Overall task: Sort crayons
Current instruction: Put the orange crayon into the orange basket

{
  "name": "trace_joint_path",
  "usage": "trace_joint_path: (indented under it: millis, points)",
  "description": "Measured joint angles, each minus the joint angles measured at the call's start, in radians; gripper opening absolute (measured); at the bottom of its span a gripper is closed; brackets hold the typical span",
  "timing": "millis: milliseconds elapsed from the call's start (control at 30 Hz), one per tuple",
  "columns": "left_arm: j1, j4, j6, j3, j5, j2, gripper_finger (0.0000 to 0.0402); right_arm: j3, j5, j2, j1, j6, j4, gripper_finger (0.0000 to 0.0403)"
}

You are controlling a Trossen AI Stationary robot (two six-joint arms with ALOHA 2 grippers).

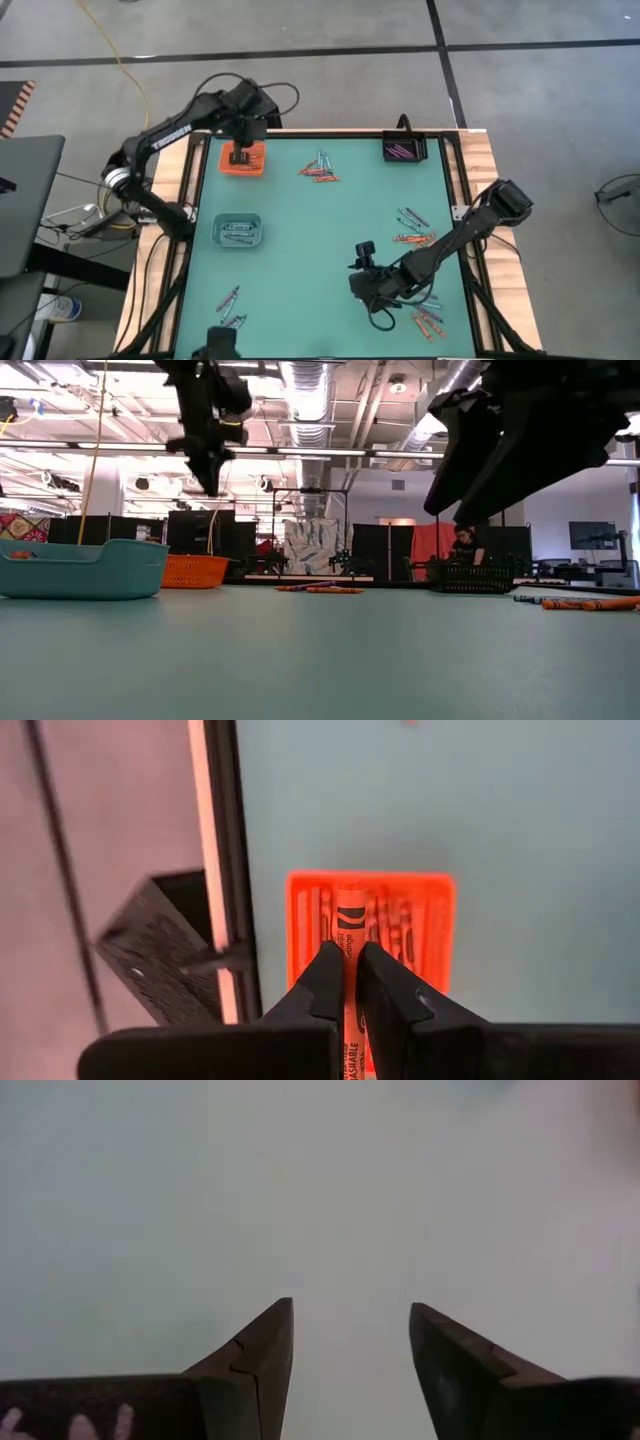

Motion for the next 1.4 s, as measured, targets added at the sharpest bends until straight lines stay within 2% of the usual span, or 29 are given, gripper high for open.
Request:
trace_joint_path:
  millis: [200, 433, 800, 900, 1133, 1400]
  points:
    - [0.093, -0.028, 0.028, 0.0, 0.002, 0.14, 0.0007, 0.001, 0.001, 0.008, -0.01, 0.023, 0.023, 0.0193]
    - [0.136, -0.029, 0.036, 0.0, 0.01, 0.265, 0.0008, 0.001, 0.0, 0.008, -0.009, 0.038, 0.02, 0.0193]
    - [0.146, -0.07, 0.032, 0.0, 0.065, 0.353, 0.0011, 0.001, 0.0, 0.007, -0.008, 0.052, 0.016, 0.0193]
    - [0.148, -0.08, 0.008, 0.0, 0.077, 0.354, 0.003, 0.001, 0.0, 0.007, -0.008, 0.052, 0.015, 0.0193]
    - [0.148, -0.082, -0.066, 0.0, 0.048, 0.354, 0.0109, 0.001, 0.001, 0.007, -0.002, 0.059, -0.04, 0.0193]
    - [0.123, -0.097, -0.137, 0.0, -0.002, 0.324, 0.0122, 0.001, 0.043, 0.007, -0.001, 0.158, -0.26, 0.0193]
